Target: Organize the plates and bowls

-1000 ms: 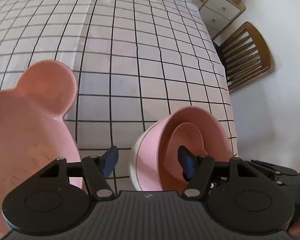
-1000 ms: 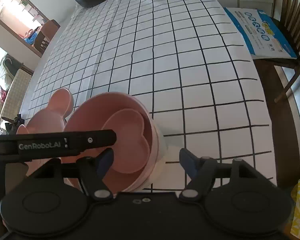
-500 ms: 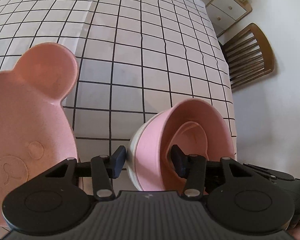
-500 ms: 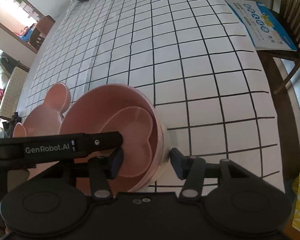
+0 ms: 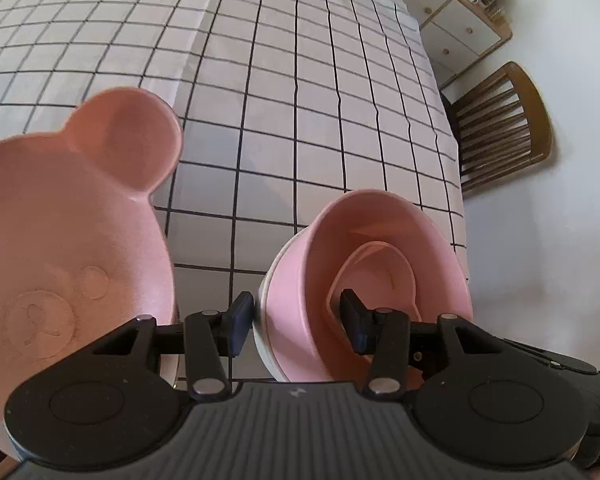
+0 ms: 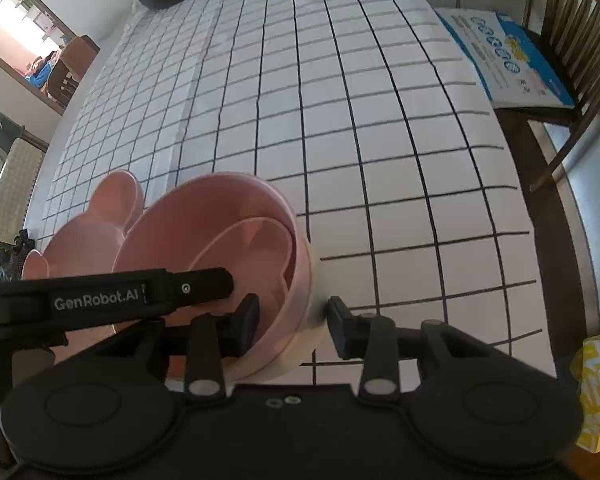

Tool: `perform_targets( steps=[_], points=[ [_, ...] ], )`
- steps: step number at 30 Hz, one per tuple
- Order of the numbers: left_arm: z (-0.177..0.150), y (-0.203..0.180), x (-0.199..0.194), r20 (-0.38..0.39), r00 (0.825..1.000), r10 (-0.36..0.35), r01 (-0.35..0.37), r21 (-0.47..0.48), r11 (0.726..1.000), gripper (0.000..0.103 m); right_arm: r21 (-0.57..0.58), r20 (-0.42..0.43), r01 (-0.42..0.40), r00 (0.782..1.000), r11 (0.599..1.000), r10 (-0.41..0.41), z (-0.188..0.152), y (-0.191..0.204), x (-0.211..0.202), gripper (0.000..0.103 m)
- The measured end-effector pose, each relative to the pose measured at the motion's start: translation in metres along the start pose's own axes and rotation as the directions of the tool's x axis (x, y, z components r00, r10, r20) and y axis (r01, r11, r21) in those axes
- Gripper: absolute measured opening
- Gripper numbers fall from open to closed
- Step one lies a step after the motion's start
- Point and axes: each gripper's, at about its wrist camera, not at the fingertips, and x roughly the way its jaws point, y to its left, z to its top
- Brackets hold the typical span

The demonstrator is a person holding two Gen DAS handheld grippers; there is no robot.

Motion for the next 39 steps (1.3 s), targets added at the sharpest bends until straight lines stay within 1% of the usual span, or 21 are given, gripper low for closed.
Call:
perform_targets(
  steps=[10, 20, 31, 39],
  points=[
    [0.006, 0.003, -0.045, 0.077, 0.997, 0.01, -0.011, 0.009, 1.0, 0.046, -0.061, 0.037, -0.024, 0.999, 0.998, 0.026, 0.011, 0.031, -0.026, 0.035],
    [0.012, 0.028, -0.086, 0.137, 0.99, 0.043, -0.042, -0.011, 0.999, 0.046, -0.148, 0.046, -0.058, 0.997, 0.987, 0.066, 0.021, 0.078, -0.035, 0.035],
    [0.011, 0.069, -0.113, 0.172, 0.98, 0.104, -0.094, -0.069, 0.993, 0.046, -0.228, 0.027, -0.097, 0.994, 0.969, 0.105, 0.021, 0.128, -0.021, 0.035],
    [0.007, 0.101, -0.113, 0.168, 0.974, 0.151, -0.132, -0.117, 0.984, 0.046, -0.261, -0.019, -0.129, 0.992, 0.957, 0.128, 0.02, 0.155, 0.005, 0.035]
  ],
)
